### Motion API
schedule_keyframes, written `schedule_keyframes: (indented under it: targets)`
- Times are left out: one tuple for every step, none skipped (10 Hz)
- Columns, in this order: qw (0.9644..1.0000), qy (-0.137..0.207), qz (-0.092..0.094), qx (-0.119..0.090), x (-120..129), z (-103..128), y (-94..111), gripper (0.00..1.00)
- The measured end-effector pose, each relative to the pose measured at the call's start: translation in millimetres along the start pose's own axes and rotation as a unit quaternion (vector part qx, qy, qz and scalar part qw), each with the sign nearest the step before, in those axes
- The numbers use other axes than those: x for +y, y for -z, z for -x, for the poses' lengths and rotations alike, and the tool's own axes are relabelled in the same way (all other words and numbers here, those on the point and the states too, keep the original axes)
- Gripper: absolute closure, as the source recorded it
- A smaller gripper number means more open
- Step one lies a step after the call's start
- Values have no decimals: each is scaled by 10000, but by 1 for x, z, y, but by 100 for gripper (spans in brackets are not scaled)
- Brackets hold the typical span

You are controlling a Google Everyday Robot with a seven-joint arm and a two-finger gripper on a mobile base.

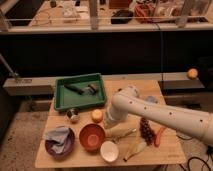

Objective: Stack bowls on top of each other

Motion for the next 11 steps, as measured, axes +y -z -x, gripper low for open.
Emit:
schedule_keyframes:
  targets:
    - [10000, 37, -53, -65, -2, 0, -2, 20]
    - [9999, 62, -100, -121, -1, 2, -5, 20]
    - [9998, 108, -129, -137, -5, 2, -7, 20]
    - [9997, 137, -140, -147, -7, 2, -7, 20]
    - [9996, 157, -165, -150, -8, 3, -9, 20]
    - [9996, 168, -191, -142, -8, 3, -10, 20]
    - [9995, 208, -216, -140, -10, 1, -13, 20]
    - [9994, 237, -218, -148, -12, -1, -16, 20]
    - [9992, 280, -216, -173, -14, -5, -24, 20]
    - [9990, 326, -217, -203, -18, -9, -30, 21]
    - [9988, 377, -216, -242, -23, -12, -36, 27]
